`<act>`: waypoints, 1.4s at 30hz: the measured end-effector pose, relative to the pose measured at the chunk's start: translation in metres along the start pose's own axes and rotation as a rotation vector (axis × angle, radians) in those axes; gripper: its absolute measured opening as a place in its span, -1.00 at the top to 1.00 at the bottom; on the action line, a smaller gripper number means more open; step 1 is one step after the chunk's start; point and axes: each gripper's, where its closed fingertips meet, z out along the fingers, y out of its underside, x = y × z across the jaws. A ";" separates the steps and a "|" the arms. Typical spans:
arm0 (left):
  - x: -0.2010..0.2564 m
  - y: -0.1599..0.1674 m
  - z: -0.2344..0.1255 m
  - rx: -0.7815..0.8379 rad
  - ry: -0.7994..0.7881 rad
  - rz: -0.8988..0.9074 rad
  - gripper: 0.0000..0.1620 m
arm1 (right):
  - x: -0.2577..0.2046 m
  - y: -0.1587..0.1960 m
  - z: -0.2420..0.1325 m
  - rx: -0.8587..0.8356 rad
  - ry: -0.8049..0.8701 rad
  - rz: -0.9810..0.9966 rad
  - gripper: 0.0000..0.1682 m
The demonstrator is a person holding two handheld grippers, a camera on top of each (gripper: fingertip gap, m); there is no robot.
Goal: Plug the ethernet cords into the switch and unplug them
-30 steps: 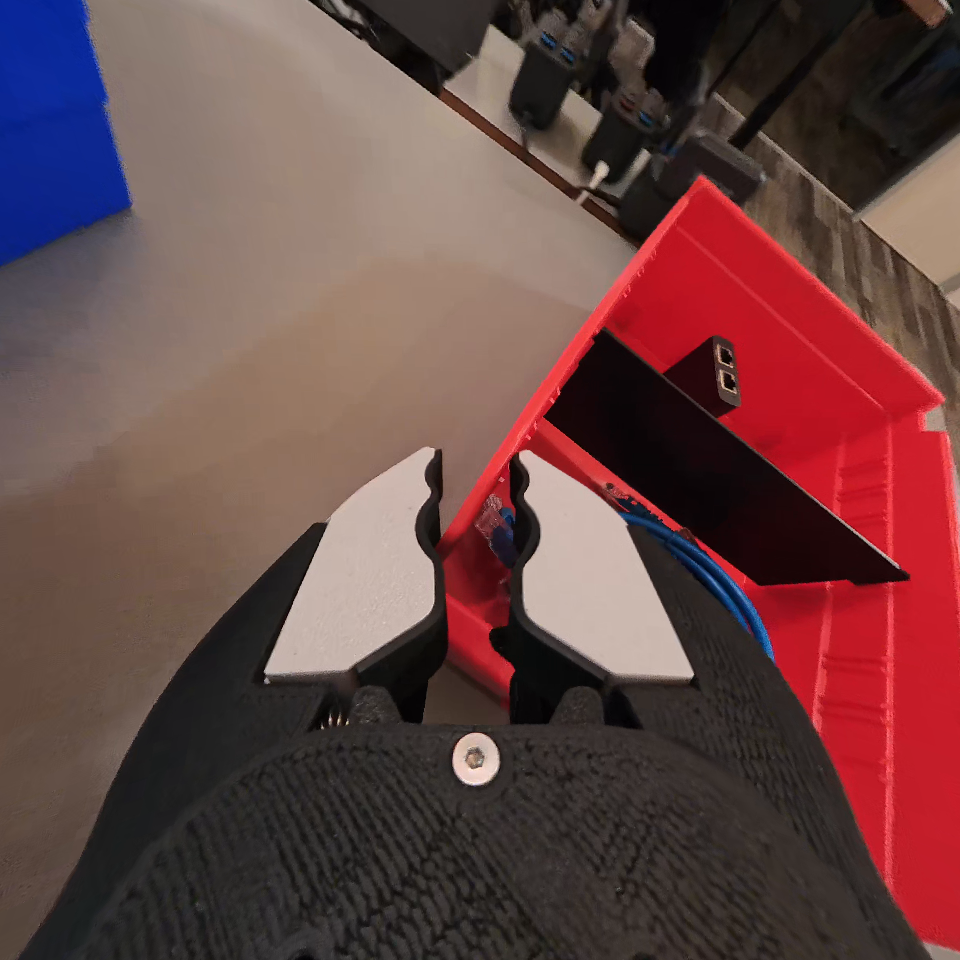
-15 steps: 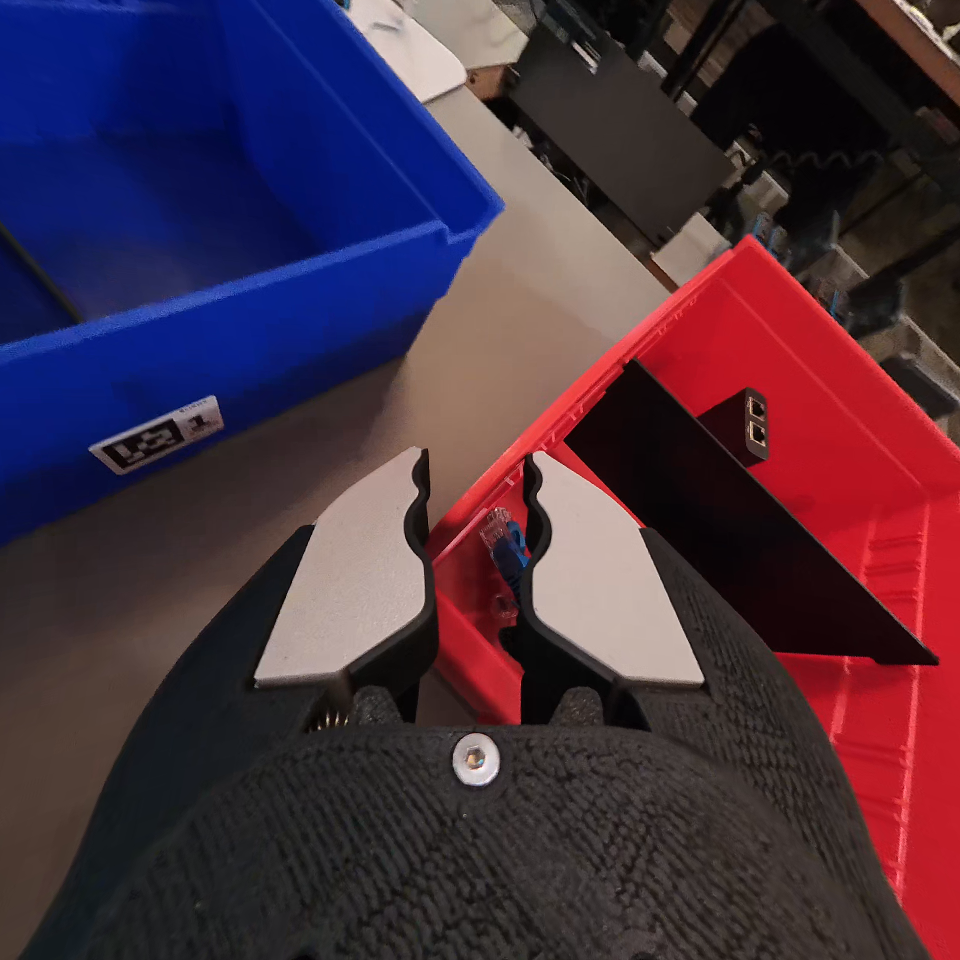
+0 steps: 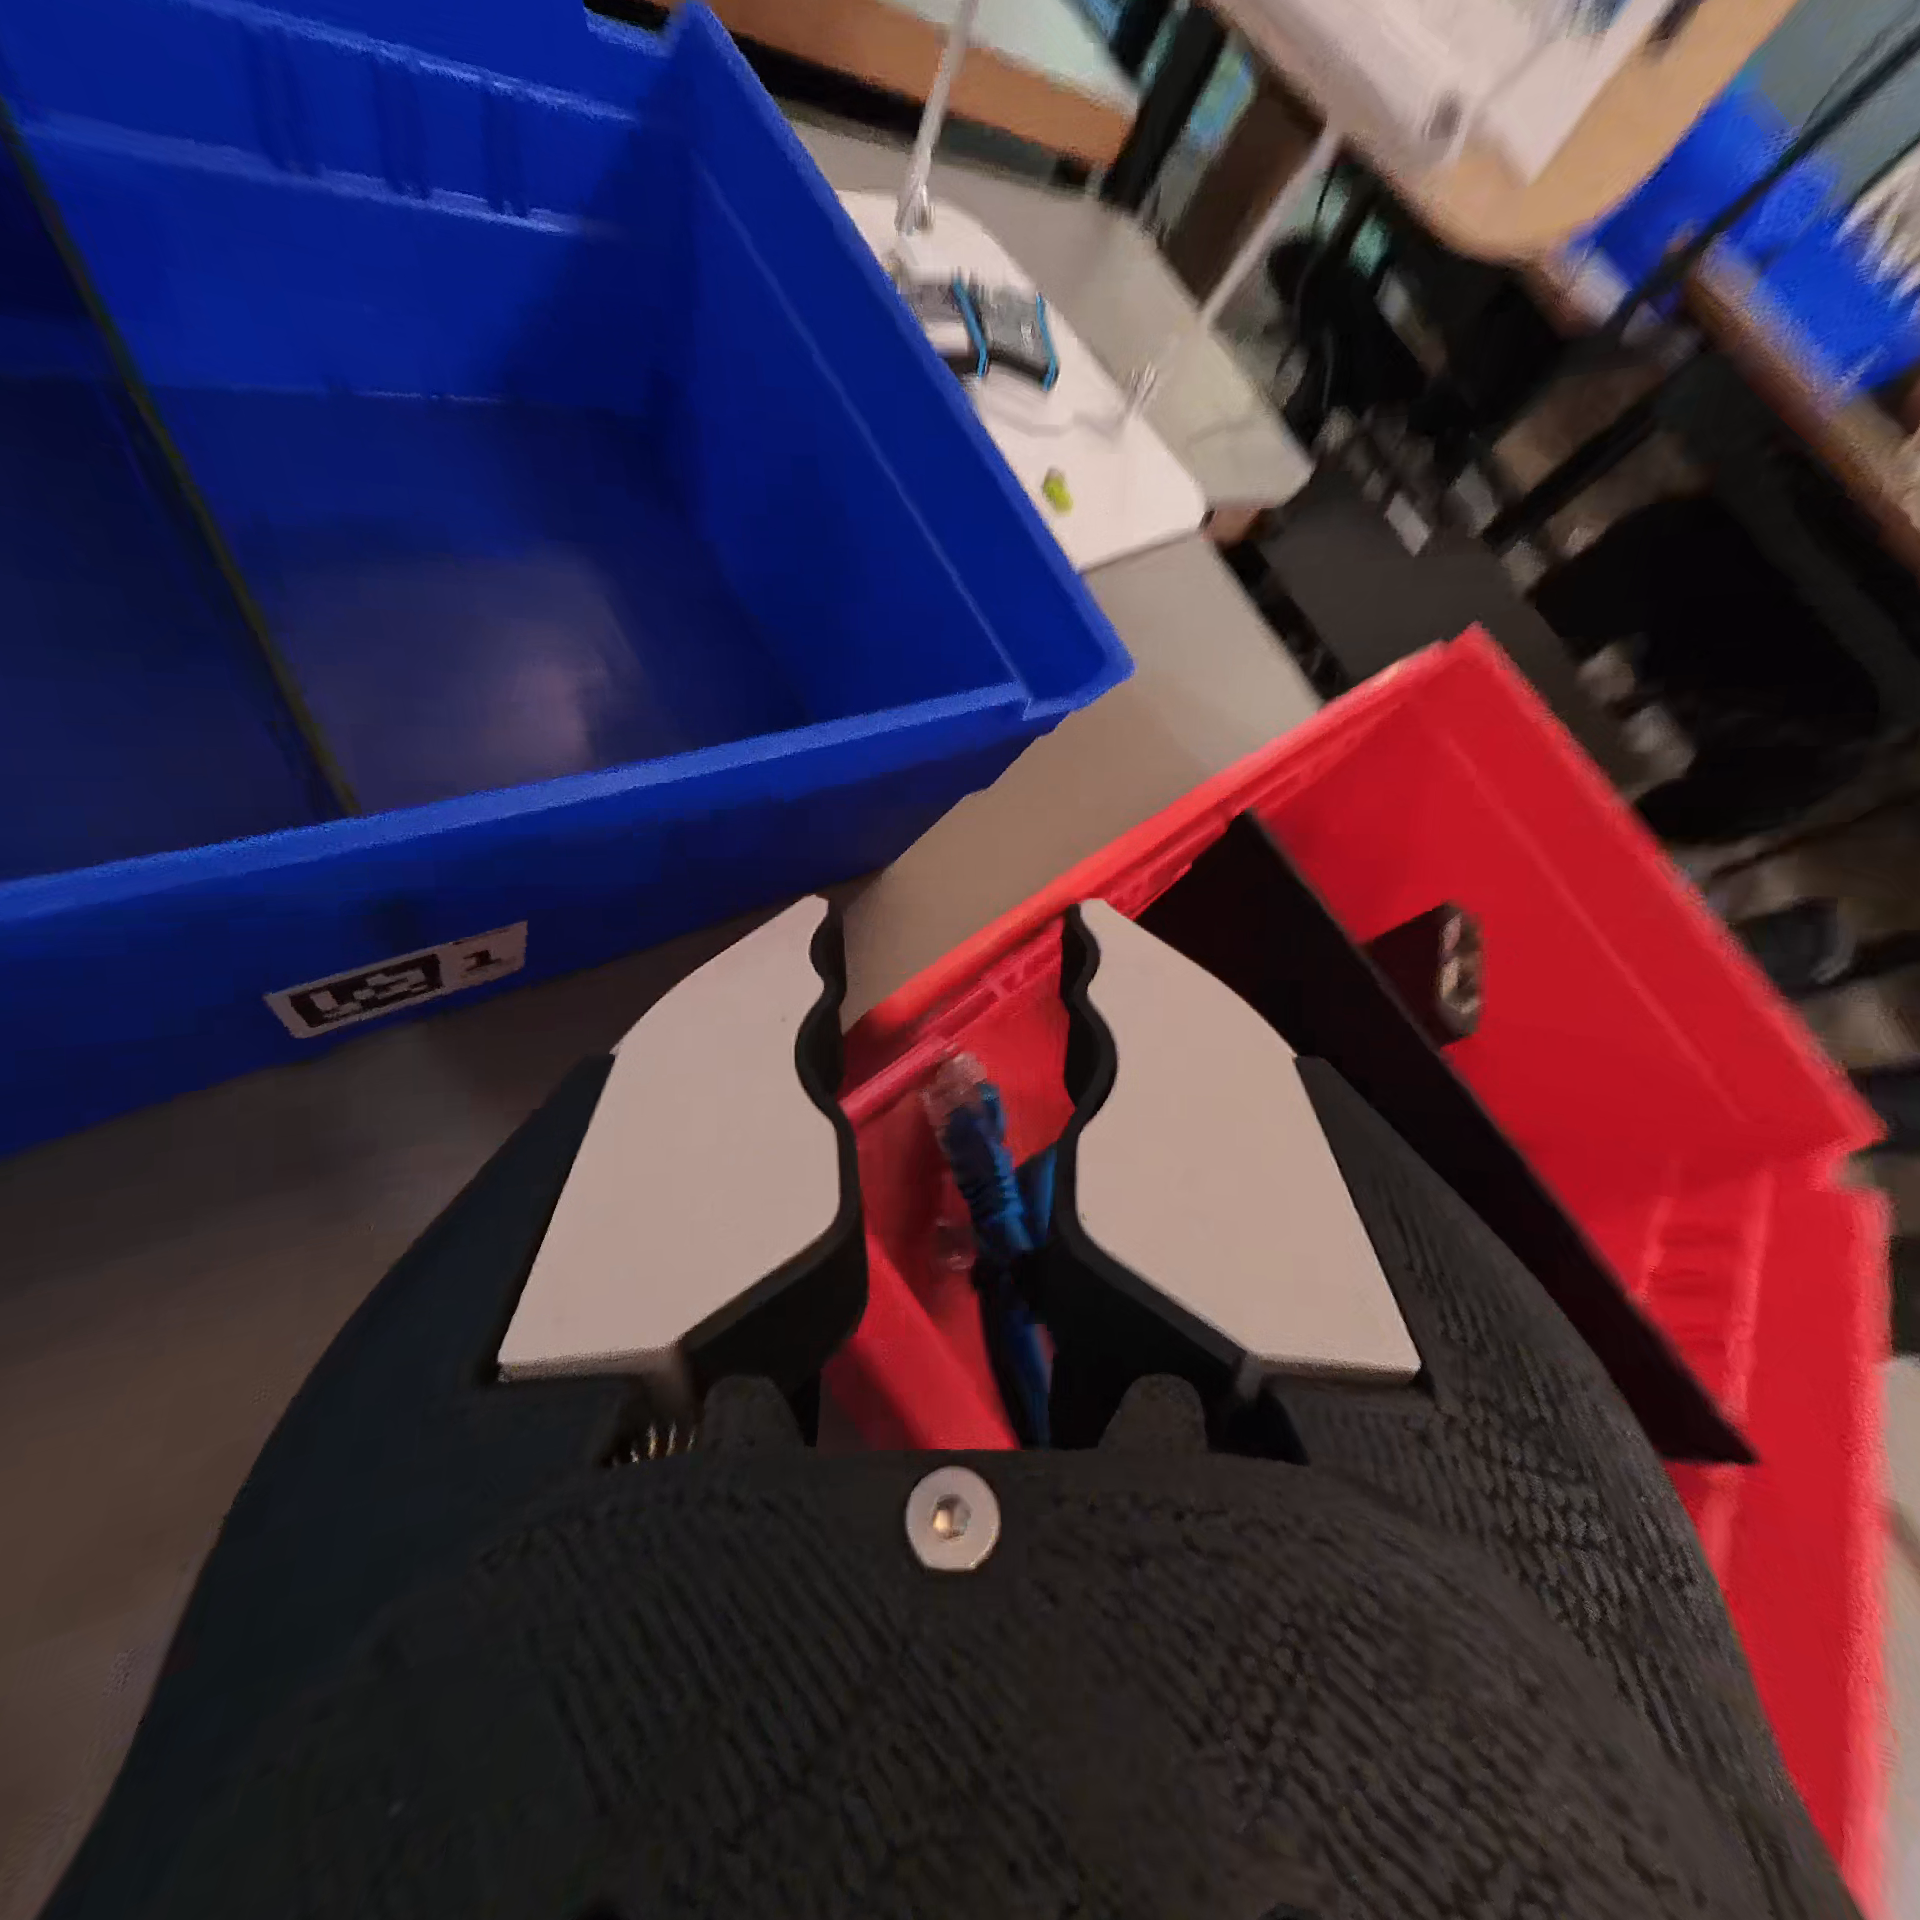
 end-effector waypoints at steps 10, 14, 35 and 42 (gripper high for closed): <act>-0.007 0.000 0.001 -0.005 0.038 0.059 0.87 | -0.093 -0.045 -0.065 0.446 -0.327 -0.824 0.62; -0.015 0.000 0.005 -0.020 0.088 0.097 0.86 | -0.087 -0.059 -0.060 0.402 -0.417 -1.015 0.58; 0.004 -0.140 -0.079 0.131 0.089 0.271 0.94 | -0.011 -0.085 -0.083 0.026 -0.450 -1.378 0.85; 0.168 -0.285 -0.014 0.264 0.389 0.583 0.93 | 0.122 0.000 -0.199 -0.313 -0.272 -1.162 0.87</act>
